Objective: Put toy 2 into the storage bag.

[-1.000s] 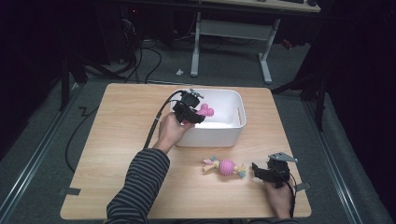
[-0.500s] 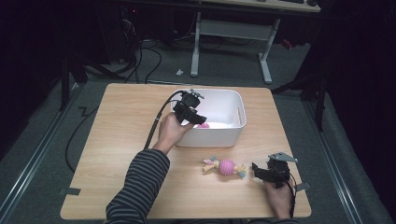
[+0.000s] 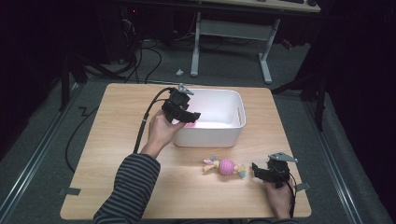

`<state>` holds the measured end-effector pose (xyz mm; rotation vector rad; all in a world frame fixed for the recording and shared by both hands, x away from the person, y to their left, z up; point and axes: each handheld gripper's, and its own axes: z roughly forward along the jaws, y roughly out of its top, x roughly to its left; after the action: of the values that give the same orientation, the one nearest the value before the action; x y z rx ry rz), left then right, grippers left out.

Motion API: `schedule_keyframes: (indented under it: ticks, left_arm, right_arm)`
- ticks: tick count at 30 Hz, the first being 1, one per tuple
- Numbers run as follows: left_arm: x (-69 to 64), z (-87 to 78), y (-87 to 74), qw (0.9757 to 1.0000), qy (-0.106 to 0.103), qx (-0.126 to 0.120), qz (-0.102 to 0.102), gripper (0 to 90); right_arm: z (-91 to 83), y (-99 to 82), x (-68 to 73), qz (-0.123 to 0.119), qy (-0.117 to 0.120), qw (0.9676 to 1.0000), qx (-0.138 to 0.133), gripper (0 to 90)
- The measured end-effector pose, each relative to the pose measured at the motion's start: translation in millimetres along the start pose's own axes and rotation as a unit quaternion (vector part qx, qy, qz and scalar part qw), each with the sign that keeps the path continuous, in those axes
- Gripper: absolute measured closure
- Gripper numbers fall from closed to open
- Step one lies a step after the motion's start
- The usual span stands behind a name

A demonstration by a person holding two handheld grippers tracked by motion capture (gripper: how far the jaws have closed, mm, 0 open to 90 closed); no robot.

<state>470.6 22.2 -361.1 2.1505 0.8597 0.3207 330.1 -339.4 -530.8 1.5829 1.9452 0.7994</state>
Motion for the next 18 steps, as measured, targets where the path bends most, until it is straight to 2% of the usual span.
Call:
schedule_keyframes:
  ticks: [6,9,18]
  left_arm:
    - [4.7,-19.8,-10.7,0.9998,0.006,-0.017,-0.011,40.8]
    - [8.1,-33.6,-21.8,0.9995,0.013,-0.025,-0.013,40.6]
    - [18.0,-56.7,-46.8,0.9983,0.025,-0.044,-0.030,39.5]
  right_arm:
    - [0.1,0.0,0.3,0.002,-0.001,1.0000,0.000,19.9]
    - [0.1,0.0,0.1,0.000,-0.001,1.0000,0.000,19.9]
    - [0.2,0.1,0.3,0.002,-0.001,1.0000,0.000,19.9]
